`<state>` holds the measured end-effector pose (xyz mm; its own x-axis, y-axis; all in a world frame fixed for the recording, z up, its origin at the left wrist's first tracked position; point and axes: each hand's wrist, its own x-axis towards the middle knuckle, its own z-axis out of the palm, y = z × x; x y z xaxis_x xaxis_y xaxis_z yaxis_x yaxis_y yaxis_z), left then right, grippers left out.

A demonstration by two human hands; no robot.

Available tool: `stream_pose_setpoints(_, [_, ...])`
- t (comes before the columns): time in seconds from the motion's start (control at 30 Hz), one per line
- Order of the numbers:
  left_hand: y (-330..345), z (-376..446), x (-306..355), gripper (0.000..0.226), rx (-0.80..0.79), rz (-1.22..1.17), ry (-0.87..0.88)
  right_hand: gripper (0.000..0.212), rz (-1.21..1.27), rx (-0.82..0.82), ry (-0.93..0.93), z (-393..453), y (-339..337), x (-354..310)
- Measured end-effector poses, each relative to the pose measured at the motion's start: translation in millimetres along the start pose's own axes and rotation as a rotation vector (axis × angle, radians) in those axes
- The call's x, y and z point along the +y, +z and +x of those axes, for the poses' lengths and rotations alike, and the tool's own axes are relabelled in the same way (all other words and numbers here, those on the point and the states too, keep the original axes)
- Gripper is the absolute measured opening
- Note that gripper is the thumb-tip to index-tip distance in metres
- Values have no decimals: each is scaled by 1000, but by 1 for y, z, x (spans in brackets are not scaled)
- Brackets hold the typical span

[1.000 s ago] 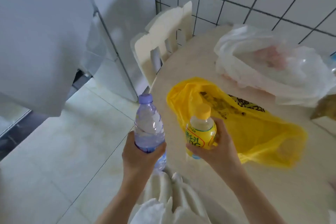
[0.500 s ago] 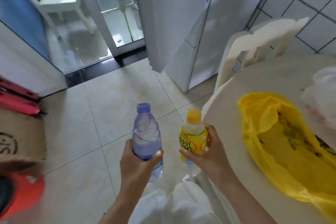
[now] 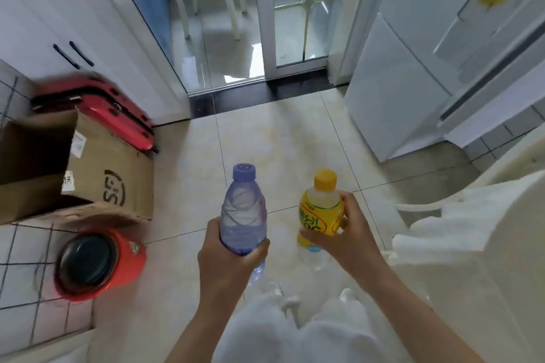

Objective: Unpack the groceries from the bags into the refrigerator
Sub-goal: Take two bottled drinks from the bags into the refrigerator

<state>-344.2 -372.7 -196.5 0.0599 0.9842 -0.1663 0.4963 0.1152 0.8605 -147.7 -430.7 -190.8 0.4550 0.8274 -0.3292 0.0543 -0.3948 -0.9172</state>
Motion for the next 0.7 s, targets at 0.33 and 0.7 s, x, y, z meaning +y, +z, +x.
stream_pose_setpoints(0.33, [-23,127,9,52,78,-1,57,68,26,6,24,90,55,-55])
stream_pose_setpoints(0.7, [26,304,82,54,24,-9,110,70,2,90,-59,259,44,-124])
